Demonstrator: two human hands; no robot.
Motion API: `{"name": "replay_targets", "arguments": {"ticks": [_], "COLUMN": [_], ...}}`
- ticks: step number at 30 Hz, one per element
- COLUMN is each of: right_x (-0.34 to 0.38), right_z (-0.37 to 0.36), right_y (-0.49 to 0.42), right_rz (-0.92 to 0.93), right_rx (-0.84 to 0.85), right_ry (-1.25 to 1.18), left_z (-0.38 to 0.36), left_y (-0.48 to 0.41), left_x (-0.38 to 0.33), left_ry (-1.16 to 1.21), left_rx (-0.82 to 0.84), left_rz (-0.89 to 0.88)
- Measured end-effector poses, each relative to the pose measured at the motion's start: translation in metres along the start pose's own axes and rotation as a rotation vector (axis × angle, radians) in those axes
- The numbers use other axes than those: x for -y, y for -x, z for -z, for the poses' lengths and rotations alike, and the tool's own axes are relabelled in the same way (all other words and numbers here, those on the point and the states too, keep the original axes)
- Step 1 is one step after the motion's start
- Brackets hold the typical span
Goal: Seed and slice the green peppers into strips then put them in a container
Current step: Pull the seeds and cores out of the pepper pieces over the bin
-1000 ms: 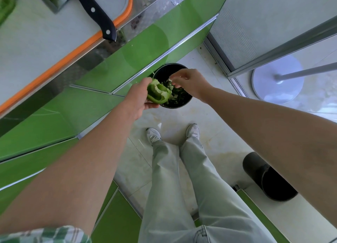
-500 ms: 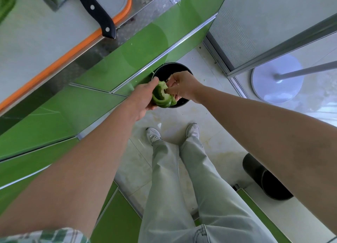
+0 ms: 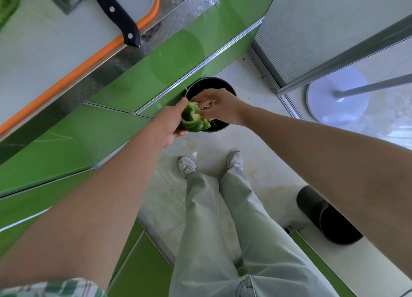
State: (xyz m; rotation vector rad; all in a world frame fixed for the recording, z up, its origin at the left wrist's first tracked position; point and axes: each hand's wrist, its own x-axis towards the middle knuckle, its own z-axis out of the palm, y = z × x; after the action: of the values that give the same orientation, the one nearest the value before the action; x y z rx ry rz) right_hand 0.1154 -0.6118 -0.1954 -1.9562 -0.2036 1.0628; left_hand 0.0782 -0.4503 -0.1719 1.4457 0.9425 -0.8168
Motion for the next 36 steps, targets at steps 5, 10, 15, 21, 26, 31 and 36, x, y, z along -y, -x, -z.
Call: {"name": "replay_targets", "arguments": {"ticks": [5,10,15,21,26,31,36], "right_x": [-0.001,-0.001,-0.009,-0.012,-0.004,0.007,0.010], "right_z": [0.001,-0.006,-0.010,-0.010,-0.010,-0.014,-0.022], "right_y": [-0.001,0.003,0.002,0.000,0.001,0.002,-0.009], "right_rz": [0.053,0.166,0.070,-0.120,-0.277,-0.399,-0.451], "right_rx": [-0.039,-0.142,-0.336,-0.226,-0.270,-0.119,-0.298], "right_ry": [0.084,0.348,0.318,0.131,-0.452,-0.546,-0.527], "left_z": [0.002,-0.003,-0.003,-0.008,-0.008,-0.007,-0.009], "left_y": [0.002,0.003,0.013,0.010,0.000,-0.005,-0.001], "left_x": [-0.001,-0.002,-0.004,0.002,0.012,0.013,0.012], "left_ry": [-0.028,-0.005,0.197,0.019,-0.108,-0.094,-0.148], "left_rx": [0.030,0.052,0.205,0.248,0.168,0.138,0.196], "left_rz": [0.021,0.021,0.010,-0.140,-0.271,-0.297,-0.338]}}
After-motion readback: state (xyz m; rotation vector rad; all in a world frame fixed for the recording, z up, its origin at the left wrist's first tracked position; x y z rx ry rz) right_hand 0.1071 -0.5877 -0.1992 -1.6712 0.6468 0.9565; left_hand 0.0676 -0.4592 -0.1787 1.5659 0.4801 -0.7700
